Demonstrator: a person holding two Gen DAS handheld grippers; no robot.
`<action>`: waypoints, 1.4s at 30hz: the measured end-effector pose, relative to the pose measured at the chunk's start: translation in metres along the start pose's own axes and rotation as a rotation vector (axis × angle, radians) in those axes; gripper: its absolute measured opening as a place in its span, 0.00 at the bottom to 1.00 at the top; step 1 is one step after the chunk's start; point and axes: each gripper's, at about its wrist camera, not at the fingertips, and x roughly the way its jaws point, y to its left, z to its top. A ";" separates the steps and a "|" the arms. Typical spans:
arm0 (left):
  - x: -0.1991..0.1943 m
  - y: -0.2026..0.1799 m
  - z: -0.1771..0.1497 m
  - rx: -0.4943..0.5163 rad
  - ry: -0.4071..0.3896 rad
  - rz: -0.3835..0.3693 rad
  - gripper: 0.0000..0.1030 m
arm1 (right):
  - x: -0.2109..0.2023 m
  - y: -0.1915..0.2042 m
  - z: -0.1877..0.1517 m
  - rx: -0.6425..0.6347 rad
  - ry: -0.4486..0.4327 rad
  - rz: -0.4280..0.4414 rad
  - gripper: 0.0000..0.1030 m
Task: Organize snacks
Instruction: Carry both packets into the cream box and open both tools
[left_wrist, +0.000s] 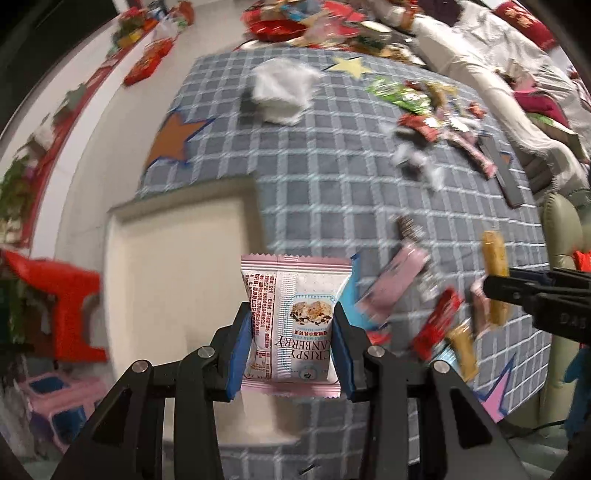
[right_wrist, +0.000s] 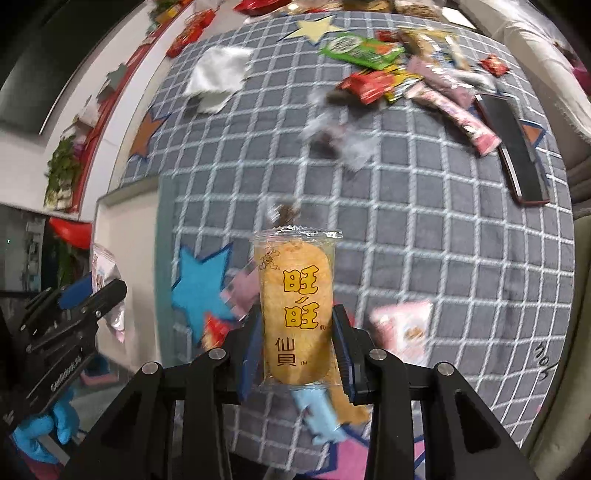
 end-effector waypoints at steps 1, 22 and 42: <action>-0.002 0.010 -0.006 -0.017 0.011 0.004 0.42 | 0.000 0.008 -0.001 -0.014 0.005 0.005 0.37; 0.012 0.108 -0.076 -0.171 0.100 0.054 0.42 | 0.048 0.171 -0.015 -0.328 0.184 0.076 0.37; 0.068 0.114 -0.098 -0.148 0.221 0.061 0.42 | 0.153 0.210 -0.023 -0.276 0.380 0.081 0.37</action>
